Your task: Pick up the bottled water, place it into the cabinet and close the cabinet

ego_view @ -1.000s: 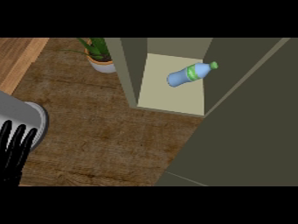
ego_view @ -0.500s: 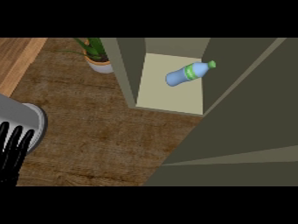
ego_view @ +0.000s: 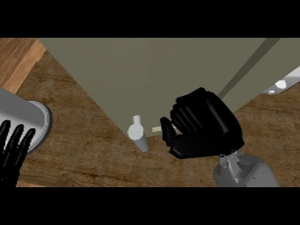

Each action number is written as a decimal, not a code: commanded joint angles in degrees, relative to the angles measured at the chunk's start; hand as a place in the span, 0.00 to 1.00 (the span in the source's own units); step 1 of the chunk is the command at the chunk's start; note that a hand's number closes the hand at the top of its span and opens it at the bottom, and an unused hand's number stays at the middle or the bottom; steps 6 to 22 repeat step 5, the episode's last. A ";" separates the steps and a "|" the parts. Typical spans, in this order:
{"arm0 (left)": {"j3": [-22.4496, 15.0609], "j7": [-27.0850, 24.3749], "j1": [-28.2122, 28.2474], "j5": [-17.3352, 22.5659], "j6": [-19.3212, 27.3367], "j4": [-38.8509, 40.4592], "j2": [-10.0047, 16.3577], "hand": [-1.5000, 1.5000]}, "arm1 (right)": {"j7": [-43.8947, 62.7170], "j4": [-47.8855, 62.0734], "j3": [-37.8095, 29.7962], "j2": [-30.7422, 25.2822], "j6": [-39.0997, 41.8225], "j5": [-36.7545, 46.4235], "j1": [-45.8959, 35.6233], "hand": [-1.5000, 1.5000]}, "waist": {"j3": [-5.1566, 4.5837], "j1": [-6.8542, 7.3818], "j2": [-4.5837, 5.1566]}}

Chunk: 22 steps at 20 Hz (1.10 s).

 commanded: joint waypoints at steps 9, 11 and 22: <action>0.70 1.36 -0.96 0.80 -1.13 1.65 0.27 0.00 | -4.95 26.05 -4.34 0.55 -9.76 -6.90 -26.44 1.00 | 0.20 -1.40 -0.51; 0.70 1.36 -0.96 0.80 -1.13 1.65 0.27 0.00 | -4.95 26.05 -4.34 0.55 -9.76 -6.90 -26.44 1.00 | 0.20 -1.40 -0.51; 0.70 1.36 -0.96 0.80 -1.13 1.65 0.27 0.00 | -4.95 26.05 -4.34 0.55 -9.76 -6.90 -26.44 1.00 | 0.20 -1.40 -0.51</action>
